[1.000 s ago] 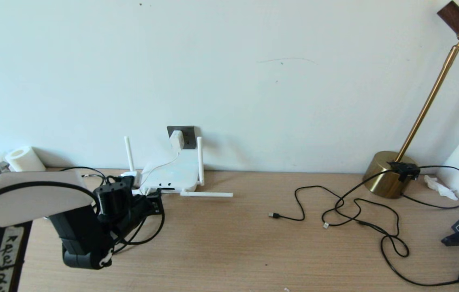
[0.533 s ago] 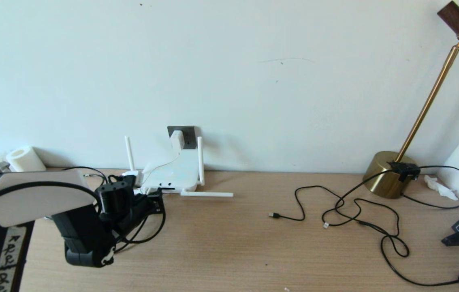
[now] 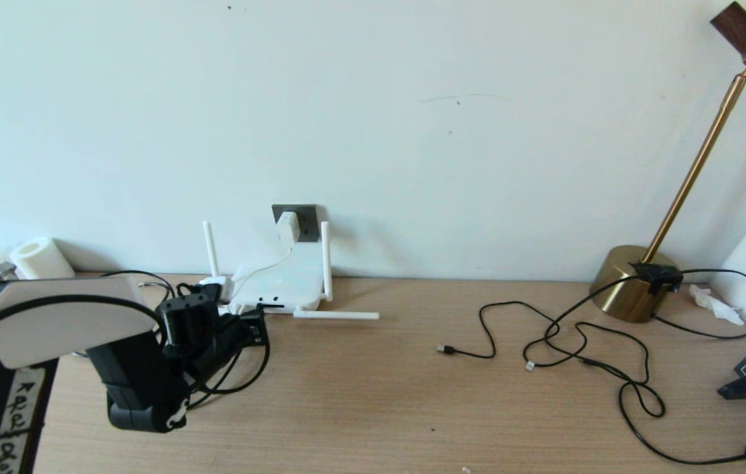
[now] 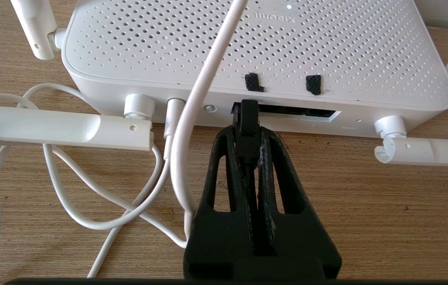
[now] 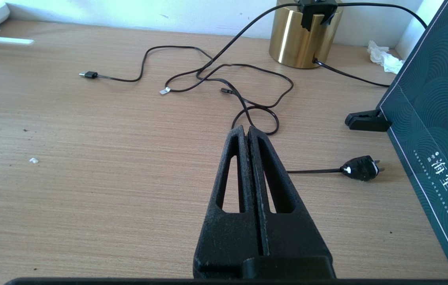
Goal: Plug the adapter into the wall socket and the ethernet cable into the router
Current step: Plug cable into router interface
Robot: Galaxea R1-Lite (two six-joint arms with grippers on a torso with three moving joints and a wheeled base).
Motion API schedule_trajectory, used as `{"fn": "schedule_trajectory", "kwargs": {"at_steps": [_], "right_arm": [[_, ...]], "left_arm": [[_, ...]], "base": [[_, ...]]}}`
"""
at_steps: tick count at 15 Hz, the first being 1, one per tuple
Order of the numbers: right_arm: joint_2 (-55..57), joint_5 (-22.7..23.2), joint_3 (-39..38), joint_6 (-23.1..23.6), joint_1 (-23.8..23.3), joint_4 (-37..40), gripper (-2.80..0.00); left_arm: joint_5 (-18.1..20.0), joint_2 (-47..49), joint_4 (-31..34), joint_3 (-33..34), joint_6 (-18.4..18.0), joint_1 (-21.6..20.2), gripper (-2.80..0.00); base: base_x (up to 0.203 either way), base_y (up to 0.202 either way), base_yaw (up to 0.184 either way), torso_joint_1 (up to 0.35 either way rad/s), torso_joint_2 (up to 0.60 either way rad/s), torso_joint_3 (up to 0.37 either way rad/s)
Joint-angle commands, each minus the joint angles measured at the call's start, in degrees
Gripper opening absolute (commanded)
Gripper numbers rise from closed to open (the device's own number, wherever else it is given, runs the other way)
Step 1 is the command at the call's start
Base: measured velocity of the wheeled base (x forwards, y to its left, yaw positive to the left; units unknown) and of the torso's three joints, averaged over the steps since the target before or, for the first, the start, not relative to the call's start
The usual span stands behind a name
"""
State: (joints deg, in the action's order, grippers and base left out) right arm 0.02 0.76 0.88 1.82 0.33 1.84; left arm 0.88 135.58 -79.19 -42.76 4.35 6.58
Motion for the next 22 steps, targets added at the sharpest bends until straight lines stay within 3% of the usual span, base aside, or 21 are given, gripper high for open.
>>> {"fn": "schedule_trajectory", "kwargs": {"at_steps": [1, 18, 19, 20, 22], "right_arm": [[-0.02, 0.03, 0.0, 0.03, 0.02, 0.0, -2.8], [-0.02, 0.03, 0.0, 0.03, 0.02, 0.0, -2.8], [0.06, 0.03, 0.0, 0.03, 0.02, 0.0, -2.8], [-0.02, 0.03, 0.0, 0.03, 0.02, 0.0, -2.8], [-0.02, 0.03, 0.0, 0.03, 0.02, 0.0, -2.8]], "left_arm": [[0.0, 0.12, -0.53, -0.04, 0.04, 0.01, -2.8], [-0.17, -0.6, -1.05, 0.3, 0.04, 0.01, -2.8], [-0.06, -0.56, -1.54, 0.4, 0.25, 0.01, -2.23], [0.28, -0.65, -2.75, 0.75, 0.39, 0.01, 0.0], [0.44, -0.07, -5.67, 1.27, 0.17, 0.1, 0.0]], "base": [[0.0, 0.0, 0.0, 0.0, 0.0, 0.0], [0.0, 0.0, 0.0, 0.0, 0.0, 0.0], [0.0, 0.0, 0.0, 0.0, 0.0, 0.0], [0.0, 0.0, 0.0, 0.0, 0.0, 0.0], [0.0, 0.0, 0.0, 0.0, 0.0, 0.0]]}}
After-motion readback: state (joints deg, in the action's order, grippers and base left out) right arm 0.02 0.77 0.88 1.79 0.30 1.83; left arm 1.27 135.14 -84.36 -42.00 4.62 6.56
